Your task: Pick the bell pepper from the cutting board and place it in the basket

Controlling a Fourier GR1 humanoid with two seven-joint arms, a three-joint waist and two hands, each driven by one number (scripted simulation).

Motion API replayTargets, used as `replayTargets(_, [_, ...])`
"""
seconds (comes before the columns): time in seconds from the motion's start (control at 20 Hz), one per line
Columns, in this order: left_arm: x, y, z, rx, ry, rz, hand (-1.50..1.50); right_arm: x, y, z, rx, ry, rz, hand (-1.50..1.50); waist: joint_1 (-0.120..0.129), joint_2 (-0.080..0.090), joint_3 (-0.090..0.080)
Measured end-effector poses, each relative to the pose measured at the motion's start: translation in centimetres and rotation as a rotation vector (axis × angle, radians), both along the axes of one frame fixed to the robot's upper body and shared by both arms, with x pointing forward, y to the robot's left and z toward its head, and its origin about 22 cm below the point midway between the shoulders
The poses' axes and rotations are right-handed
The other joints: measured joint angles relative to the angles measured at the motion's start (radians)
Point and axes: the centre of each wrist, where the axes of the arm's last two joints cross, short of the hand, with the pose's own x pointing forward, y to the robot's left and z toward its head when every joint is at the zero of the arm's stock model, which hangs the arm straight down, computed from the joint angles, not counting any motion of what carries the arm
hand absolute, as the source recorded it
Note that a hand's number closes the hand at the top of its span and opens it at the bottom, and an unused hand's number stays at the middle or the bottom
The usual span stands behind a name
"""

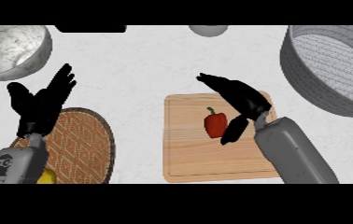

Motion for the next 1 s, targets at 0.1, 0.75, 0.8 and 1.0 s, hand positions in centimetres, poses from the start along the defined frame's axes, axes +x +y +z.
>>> replayTargets(0.1, [-0.2, 0.0, -0.1, -0.002, 0.000, -0.001, 0.00, 0.3, -0.4, -0.3, -0.029, 0.009, 0.006, -1.50, -0.001, 0.000, 0.000])
replayTargets(0.75, [-0.2, 0.5, -0.1, -0.004, 0.003, 0.003, 0.00, 0.1, -2.1, -1.7, -0.003, 0.039, 0.057, -1.50, -0.004, -0.001, 0.000])
replayTargets(0.8, [-0.2, 0.3, -0.1, -0.005, 0.001, 0.006, 0.00, 0.0, -2.1, -1.7, 0.003, 0.040, 0.064, -1.50, -0.004, -0.001, 0.000])
replayTargets(1.0, [0.0, 0.1, 0.3, -0.004, 0.002, 0.006, 0.00, -0.1, -2.0, -1.8, 0.011, 0.048, 0.093, -1.50, -0.004, -0.002, 0.000])
